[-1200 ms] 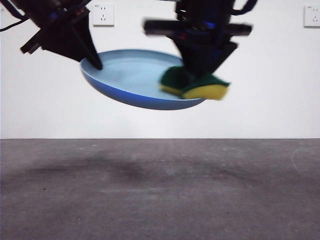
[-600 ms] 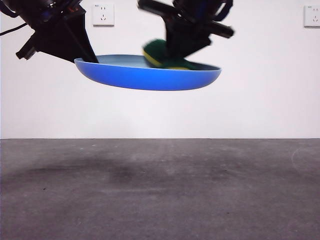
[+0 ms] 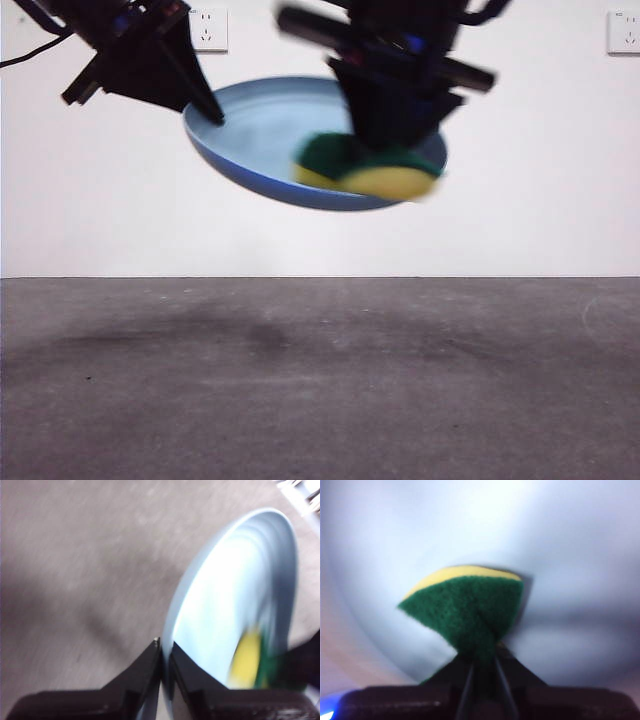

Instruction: Pick up the plate,pick up the cloth,clean the plate with the cloth

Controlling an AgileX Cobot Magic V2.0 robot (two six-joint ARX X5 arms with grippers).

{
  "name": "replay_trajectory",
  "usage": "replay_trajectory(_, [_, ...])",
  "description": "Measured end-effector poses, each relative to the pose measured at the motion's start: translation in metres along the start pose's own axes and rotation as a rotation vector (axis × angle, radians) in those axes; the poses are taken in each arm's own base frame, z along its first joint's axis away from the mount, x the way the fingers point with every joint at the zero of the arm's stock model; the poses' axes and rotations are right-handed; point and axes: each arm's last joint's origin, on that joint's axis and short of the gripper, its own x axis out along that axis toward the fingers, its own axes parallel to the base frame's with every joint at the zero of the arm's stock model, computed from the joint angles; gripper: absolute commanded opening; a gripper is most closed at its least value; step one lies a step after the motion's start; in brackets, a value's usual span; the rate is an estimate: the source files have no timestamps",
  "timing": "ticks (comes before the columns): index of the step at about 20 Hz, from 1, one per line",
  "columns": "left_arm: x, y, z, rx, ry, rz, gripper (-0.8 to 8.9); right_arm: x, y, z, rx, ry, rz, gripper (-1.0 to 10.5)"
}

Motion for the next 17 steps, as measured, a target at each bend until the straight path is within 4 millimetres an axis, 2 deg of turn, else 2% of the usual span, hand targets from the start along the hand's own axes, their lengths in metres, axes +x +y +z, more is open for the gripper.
replay_trajectory(3, [0.0,0.002,-0.006,-0.02,0.062,0.02,-0.08,0.0,-0.01,0.002,0.012,-0.032,-0.224,-0.1])
replay_trajectory(5, [0.0,0.002,-0.011,-0.031,0.103,0.022,-0.08,0.0,-0.016,0.006,0.038,-0.081,-0.297,-0.1])
replay_trajectory(13, [-0.001,0.002,-0.016,0.01,0.15,0.089,-0.08,-0.004,-0.017,0.03,0.048,-0.31,-0.241,-0.1])
replay_trajectory(15, [0.001,0.005,-0.017,0.047,0.159,0.17,-0.08,-0.015,-0.02,0.035,0.052,-0.367,-0.223,-0.1])
replay_trajectory(17, [0.008,0.011,-0.019,0.091,0.192,0.299,-0.08,-0.046,-0.027,0.04,0.087,-0.473,-0.221,-0.1])
